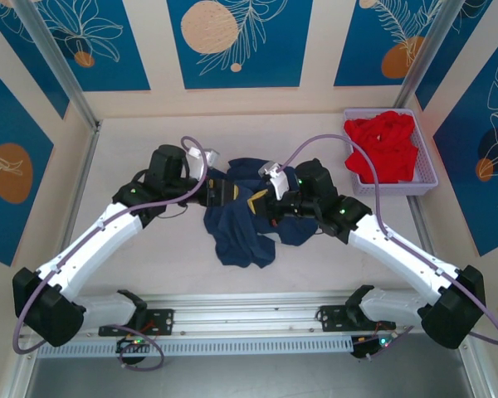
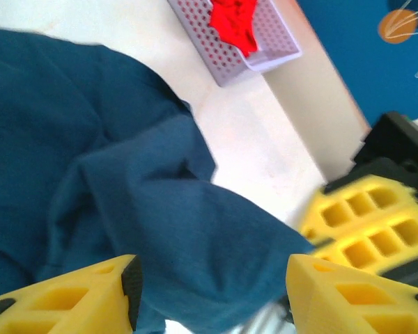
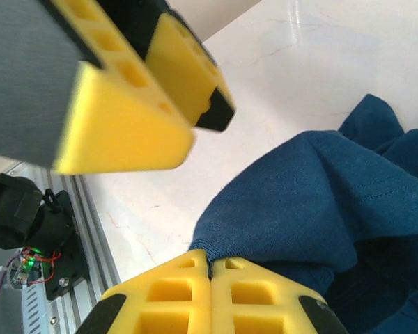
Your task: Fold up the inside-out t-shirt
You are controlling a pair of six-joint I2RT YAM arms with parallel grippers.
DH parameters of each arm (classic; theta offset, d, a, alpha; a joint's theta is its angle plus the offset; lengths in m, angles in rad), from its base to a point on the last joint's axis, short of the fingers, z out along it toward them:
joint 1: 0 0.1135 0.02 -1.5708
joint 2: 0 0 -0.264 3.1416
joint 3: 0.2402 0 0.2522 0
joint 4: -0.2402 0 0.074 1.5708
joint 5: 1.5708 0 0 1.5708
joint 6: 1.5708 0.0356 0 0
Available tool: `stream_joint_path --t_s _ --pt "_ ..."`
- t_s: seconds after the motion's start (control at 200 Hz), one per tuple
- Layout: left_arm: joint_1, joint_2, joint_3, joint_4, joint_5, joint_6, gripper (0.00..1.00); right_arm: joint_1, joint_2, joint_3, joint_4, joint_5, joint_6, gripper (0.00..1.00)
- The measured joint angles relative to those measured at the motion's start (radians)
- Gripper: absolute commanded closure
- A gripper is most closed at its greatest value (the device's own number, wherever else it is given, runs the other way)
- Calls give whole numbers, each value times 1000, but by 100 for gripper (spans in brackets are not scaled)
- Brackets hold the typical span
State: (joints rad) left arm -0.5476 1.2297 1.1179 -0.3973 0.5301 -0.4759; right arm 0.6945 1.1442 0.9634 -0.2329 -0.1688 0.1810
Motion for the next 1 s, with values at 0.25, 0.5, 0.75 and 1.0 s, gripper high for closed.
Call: stream_joint_path --t_s 0.25,0.5,0.75,1.0 --pt "-3 -11 -40 14 72 5 39 -16 36 47 -16 -8 74 100" --pt "-65 24 -47 48 55 95 39 -39 47 69 -14 -79 183 100" --pt "-70 77 -48 124 43 149 66 -72 65 69 0 -131 275 100" --pt "-70 101 -54 193 55 164 100 -99 66 69 16 -175 328 100"
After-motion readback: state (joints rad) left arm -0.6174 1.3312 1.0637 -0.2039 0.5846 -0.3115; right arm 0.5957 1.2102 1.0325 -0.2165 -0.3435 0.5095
